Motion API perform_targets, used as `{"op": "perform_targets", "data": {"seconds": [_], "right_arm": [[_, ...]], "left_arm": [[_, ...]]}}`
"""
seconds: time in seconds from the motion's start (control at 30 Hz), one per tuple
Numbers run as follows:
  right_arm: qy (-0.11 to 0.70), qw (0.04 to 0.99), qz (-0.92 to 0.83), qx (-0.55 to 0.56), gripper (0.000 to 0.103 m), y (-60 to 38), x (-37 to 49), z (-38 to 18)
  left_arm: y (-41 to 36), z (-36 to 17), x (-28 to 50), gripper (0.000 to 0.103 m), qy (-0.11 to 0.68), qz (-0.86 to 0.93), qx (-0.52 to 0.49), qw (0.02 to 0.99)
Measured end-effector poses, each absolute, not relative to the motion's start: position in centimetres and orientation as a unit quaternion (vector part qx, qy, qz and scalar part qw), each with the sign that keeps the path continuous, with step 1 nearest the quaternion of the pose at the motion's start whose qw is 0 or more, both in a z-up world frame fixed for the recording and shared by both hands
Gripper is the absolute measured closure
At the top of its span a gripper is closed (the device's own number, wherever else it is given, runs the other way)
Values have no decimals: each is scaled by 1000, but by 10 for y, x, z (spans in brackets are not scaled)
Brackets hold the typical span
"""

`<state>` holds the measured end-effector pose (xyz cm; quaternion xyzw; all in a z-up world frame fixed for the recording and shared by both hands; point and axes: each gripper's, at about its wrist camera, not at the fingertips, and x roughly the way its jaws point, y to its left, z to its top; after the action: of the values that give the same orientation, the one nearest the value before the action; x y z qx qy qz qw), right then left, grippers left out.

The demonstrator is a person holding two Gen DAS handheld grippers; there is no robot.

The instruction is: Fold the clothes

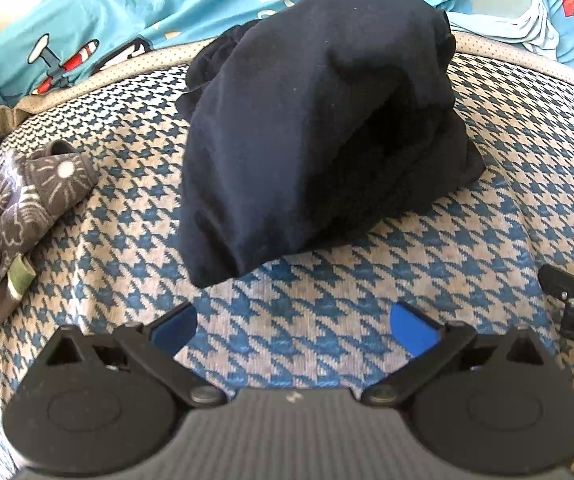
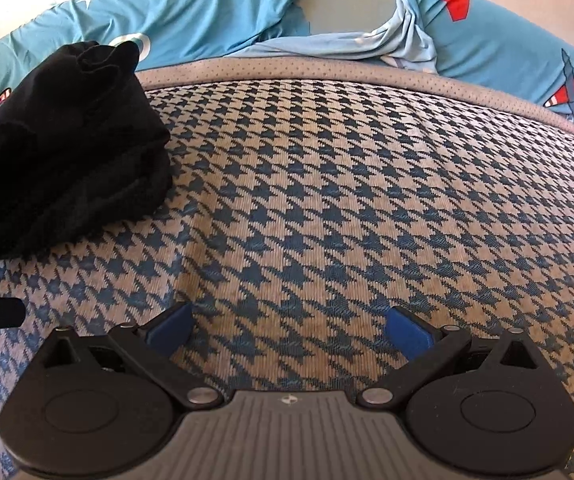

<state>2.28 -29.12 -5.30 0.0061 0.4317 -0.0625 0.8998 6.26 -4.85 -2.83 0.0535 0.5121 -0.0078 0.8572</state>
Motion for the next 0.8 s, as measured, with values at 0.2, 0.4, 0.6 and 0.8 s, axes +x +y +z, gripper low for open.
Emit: {"op": "perform_targets", "data": {"seconds": [0.2,0.4,0.6,0.8], "right_arm": [[439,896,-63,-17,0,-283,18,-51],[455,888,-67,-23,0,-277,19,-49],[466,884,-18,22,0,-274,9,-44],[458,887,26,56,0,-258,-9,-35]], "left_arm": [[-43,-26,53,0,509,-3,49,859],[-44,-21,41,0,498,4,59,865],[-33,-23,20,0,505,16,27,862],[-25,-24,-3,0,510,27,15,859]]}}
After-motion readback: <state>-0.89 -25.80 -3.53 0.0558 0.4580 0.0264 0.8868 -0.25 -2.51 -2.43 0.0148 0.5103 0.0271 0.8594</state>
